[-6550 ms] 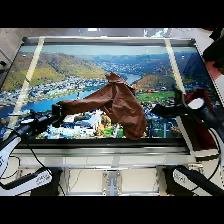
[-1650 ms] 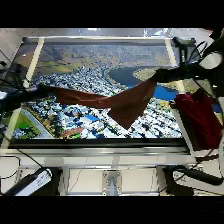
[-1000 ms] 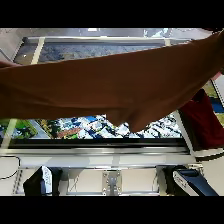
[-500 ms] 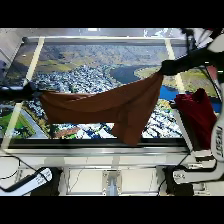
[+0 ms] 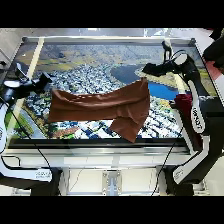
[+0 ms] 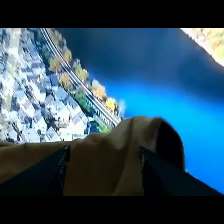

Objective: Fold the shirts.

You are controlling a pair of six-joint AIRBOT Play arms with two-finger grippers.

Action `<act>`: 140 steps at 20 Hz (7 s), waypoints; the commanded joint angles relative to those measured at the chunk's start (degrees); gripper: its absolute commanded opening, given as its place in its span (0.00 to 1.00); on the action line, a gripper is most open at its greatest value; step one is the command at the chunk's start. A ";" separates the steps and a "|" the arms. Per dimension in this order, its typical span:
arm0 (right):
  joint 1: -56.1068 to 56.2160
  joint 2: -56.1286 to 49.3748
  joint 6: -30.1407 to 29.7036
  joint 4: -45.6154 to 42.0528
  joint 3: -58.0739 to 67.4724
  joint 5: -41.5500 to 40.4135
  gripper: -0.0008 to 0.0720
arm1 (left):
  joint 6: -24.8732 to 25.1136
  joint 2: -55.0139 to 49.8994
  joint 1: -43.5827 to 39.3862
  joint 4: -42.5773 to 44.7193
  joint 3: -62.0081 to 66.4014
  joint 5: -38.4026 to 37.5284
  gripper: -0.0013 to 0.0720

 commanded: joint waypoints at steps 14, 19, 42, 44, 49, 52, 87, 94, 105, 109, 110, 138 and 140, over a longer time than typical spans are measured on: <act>-24.26 44.87 -1.70 12.81 -57.02 -0.94 0.60 | -12.96 45.99 33.09 4.81 -52.61 -15.26 0.71; -24.24 37.33 -9.14 19.28 -62.29 2.54 0.60 | -3.93 34.62 33.03 -8.35 -54.25 -12.26 0.70; -24.13 40.81 -8.44 16.00 -62.14 6.51 0.60 | 13.44 16.00 14.14 -29.83 -44.63 0.37 0.04; -22.64 40.79 -3.80 7.65 -63.25 7.13 0.60 | 13.46 16.02 14.10 -29.81 -44.63 -0.81 0.04; -11.65 35.34 -0.72 9.38 -69.09 -7.39 0.51 | 13.49 16.02 14.10 -29.81 -44.63 -2.60 0.04; -6.69 28.81 -1.46 14.64 -68.74 -11.98 0.52 | 13.49 16.02 14.10 -29.79 -44.63 -2.60 0.04; -4.61 59.41 9.09 -20.87 -1.62 12.50 0.03 | -1.27 38.51 23.61 1.31 22.53 -31.30 0.03; -4.57 28.85 3.58 -8.44 -1.62 13.00 0.03 | -17.16 18.21 -3.67 43.80 20.48 -20.85 0.03; -3.41 -2.16 2.56 2.40 -1.62 -6.80 0.03 | -22.67 -10.16 -10.08 44.85 20.65 2.99 0.03; -3.28 -2.34 2.56 -3.02 -1.60 -2.64 0.03 | -22.40 -10.19 -9.77 45.53 20.65 1.73 0.03; -3.26 -1.97 2.56 -5.09 -1.60 -0.33 0.03 | -21.31 -9.77 -9.77 45.57 20.65 -0.33 0.03; -12.52 23.32 0.63 -14.34 -13.97 29.05 0.59 | -24.48 14.49 1.16 53.81 2.19 -23.50 0.81; -15.54 32.33 0.24 -8.70 -35.26 22.18 0.59 | -34.14 21.59 6.45 52.61 -13.05 -20.83 0.81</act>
